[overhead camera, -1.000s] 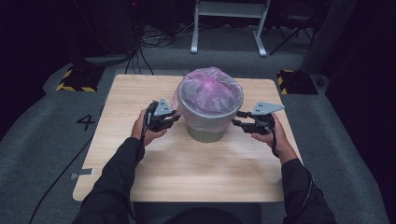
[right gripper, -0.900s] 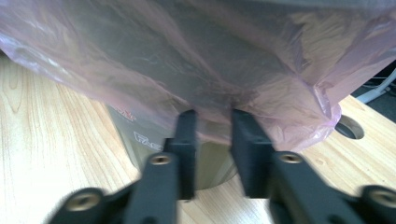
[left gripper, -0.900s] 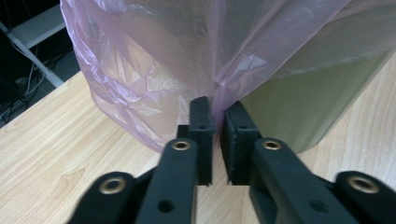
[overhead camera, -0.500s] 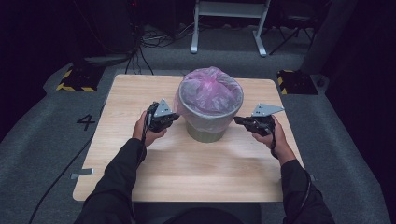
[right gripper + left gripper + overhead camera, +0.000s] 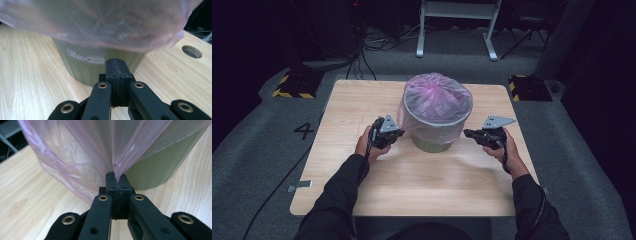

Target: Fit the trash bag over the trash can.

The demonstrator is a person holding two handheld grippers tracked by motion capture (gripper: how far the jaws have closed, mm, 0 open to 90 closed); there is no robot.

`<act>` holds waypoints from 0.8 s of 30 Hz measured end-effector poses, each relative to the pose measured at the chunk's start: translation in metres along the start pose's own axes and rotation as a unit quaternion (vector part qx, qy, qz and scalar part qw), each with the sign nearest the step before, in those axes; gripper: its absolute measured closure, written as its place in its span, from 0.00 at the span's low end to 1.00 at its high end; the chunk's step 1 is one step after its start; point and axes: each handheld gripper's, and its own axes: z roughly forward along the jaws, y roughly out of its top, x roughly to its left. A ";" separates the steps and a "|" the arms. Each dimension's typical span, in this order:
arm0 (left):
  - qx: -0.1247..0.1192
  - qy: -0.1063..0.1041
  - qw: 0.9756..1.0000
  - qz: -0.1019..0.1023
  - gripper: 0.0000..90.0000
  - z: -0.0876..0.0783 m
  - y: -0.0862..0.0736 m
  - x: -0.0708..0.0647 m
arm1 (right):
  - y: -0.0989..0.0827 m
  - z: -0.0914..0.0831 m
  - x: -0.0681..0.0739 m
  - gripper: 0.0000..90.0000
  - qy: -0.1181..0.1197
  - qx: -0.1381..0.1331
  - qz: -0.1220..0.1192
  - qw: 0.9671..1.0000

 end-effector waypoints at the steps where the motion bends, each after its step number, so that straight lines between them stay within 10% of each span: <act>1: 0.001 0.000 1.000 -0.002 1.00 0.002 -0.002 -0.001 | -0.001 0.001 0.000 1.00 0.000 0.002 0.001 1.000; 15: 0.032 0.007 0.999 -0.005 0.98 0.015 -0.012 -0.003 | -0.011 0.005 -0.001 0.98 0.008 0.010 0.015 1.000; 21: 0.024 0.031 0.998 -0.046 0.37 -0.003 -0.015 0.000 | -0.011 0.000 -0.002 0.89 0.006 0.009 0.015 1.000; 24: 0.012 0.038 0.997 -0.059 0.26 -0.018 -0.019 -0.002 | -0.010 -0.003 -0.002 0.75 0.003 0.009 0.013 1.000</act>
